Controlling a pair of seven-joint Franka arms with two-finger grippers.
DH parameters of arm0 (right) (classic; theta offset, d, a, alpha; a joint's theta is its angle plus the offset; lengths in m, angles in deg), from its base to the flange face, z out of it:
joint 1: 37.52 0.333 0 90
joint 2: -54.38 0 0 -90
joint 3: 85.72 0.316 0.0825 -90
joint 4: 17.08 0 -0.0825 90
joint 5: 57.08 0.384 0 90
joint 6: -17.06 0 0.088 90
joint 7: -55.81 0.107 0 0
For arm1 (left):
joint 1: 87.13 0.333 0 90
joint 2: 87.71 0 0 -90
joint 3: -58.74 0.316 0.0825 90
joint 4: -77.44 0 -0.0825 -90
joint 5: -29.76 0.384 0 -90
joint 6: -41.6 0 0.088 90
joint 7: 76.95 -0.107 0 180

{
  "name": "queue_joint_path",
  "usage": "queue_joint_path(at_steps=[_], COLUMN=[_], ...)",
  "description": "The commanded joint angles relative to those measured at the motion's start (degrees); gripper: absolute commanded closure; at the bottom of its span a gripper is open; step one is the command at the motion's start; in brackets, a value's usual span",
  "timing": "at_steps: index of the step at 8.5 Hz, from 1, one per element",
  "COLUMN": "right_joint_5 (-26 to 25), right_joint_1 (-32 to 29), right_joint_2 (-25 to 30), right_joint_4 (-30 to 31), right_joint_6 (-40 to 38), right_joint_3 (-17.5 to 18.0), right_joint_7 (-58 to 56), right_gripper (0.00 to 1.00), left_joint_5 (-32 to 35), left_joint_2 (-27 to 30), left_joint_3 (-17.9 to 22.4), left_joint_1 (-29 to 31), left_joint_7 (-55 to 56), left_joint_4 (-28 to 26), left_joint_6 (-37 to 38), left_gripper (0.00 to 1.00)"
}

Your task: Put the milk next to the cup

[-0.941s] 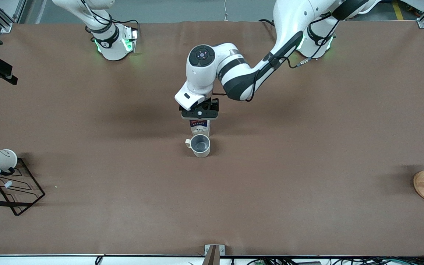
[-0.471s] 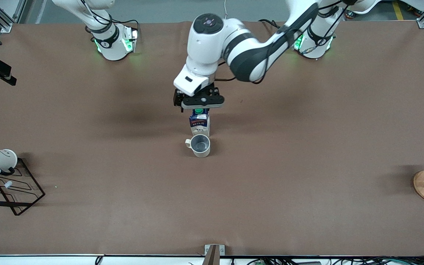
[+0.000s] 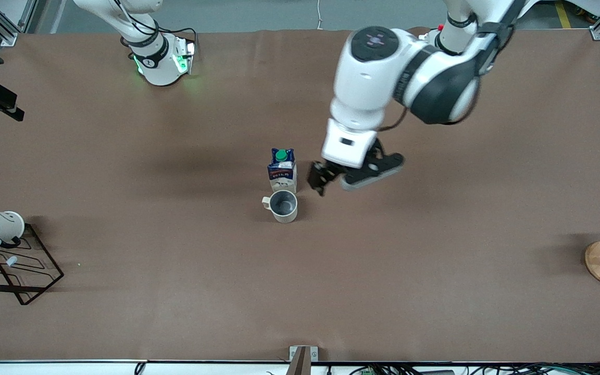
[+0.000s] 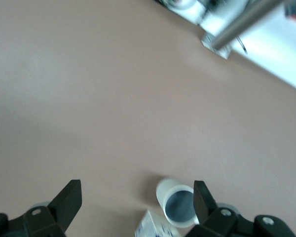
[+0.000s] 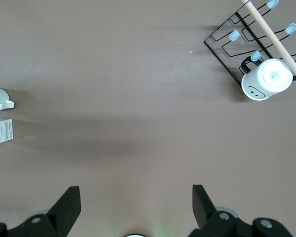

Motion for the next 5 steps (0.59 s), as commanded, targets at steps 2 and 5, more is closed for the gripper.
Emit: queue_joint_path(at_steps=[2, 5], right_joint_5=[-0.61, -0.61], right_joint_1=[-0.57, -0.14], right_joint_2=[0.95, 0.86], right_joint_4=[0.91, 0.91], right_joint_6=[0.45, 0.89], right_joint_3=[-0.06, 0.03], right_joint_7=[0.82, 1.0], right_gripper=[0.0, 0.0], left_joint_5=[-5.33, -18.86], left_joint_2=[6.4, 13.85], left_joint_3=[1.03, 18.57], left_joint_1=[7.7, 4.73], left_joint_7=[-13.2, -40.84], left_joint_4=[-1.59, -2.29], left_joint_6=[4.92, 13.24], left_gripper=[0.0, 0.0])
